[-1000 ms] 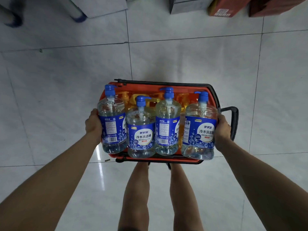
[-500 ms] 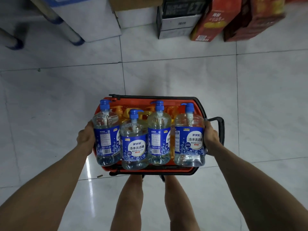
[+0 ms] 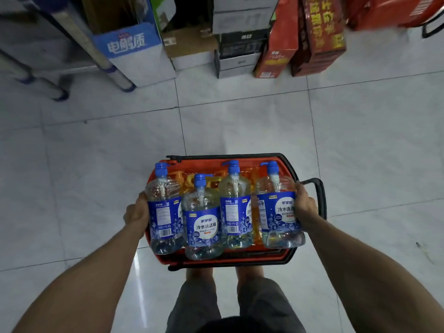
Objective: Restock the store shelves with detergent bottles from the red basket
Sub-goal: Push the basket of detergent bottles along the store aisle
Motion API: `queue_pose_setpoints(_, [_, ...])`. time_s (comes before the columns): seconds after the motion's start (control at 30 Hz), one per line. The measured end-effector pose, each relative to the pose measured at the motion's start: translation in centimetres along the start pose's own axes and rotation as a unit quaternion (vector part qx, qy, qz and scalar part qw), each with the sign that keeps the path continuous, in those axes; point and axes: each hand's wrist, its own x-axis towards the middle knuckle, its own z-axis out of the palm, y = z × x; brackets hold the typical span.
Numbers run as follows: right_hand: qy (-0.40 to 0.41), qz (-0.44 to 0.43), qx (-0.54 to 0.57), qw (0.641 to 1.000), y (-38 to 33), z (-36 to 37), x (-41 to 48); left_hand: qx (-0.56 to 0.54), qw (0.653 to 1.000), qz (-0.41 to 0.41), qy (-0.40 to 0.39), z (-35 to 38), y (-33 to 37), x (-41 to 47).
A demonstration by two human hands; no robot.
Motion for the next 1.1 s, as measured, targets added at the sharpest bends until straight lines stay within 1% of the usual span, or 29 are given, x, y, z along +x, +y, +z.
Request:
queue_pose_setpoints(0.07, [0.001,0.011,0.024,1.000,1.1,-1.8,-2.6,0.010,1.000,-0.001,0.002,-1.0,-0.4,-2.7])
queue_pose_setpoints(0.2, [-0.002,0.001,0.069,0.998,1.9,-4.6,-9.8,0.033,0.999,0.007,-0.002,-3.0,-0.7,-7.4])
queue_pose_setpoints(0.27, [0.004,0.013,0.105,0.994,3.6,-5.6,-10.6,0.041,0.999,0.026,-0.006,-3.7,-0.6,-9.0])
queue_pose_setpoints(0.47, [0.007,0.030,0.152,0.988,11.3,-7.7,-7.6,0.081,0.994,0.066,-0.029,-4.8,0.0,-12.4])
queue_pose_setpoints(0.53, [0.010,0.043,0.173,0.984,12.6,-8.3,-8.9,0.100,0.991,0.083,-0.029,-4.4,0.7,-13.4])
queue_pose_setpoints(0.6, [0.008,0.059,0.191,0.980,13.4,-8.8,-10.6,0.119,0.988,0.098,-0.025,-3.7,1.5,-14.4])
queue_pose_setpoints(0.67, [0.001,0.063,0.215,0.975,15.1,-9.4,-10.1,0.150,0.981,0.123,-0.021,-2.7,2.5,-15.7])
queue_pose_setpoints(0.7, [0.000,0.072,0.226,0.971,16.4,-9.7,-9.7,0.161,0.977,0.135,-0.019,-2.1,2.8,-16.3])
queue_pose_setpoints(0.77, [-0.004,0.085,0.264,0.961,20.4,-10.0,-5.9,0.180,0.971,0.157,-0.016,-0.6,3.8,-17.9])
queue_pose_setpoints(0.83, [0.014,0.092,0.291,0.952,22.5,-10.4,-5.1,0.199,0.964,0.177,-0.010,1.0,4.7,-19.6])
queue_pose_setpoints(0.97, [-0.002,0.117,0.352,0.929,21.6,-14.3,-13.0,0.249,0.942,0.227,-0.016,5.1,6.5,-23.6])
queue_pose_setpoints(1.1, [0.019,0.137,0.404,0.904,24.8,-17.5,-14.7,0.308,0.911,0.272,-0.044,10.2,8.0,-27.4])
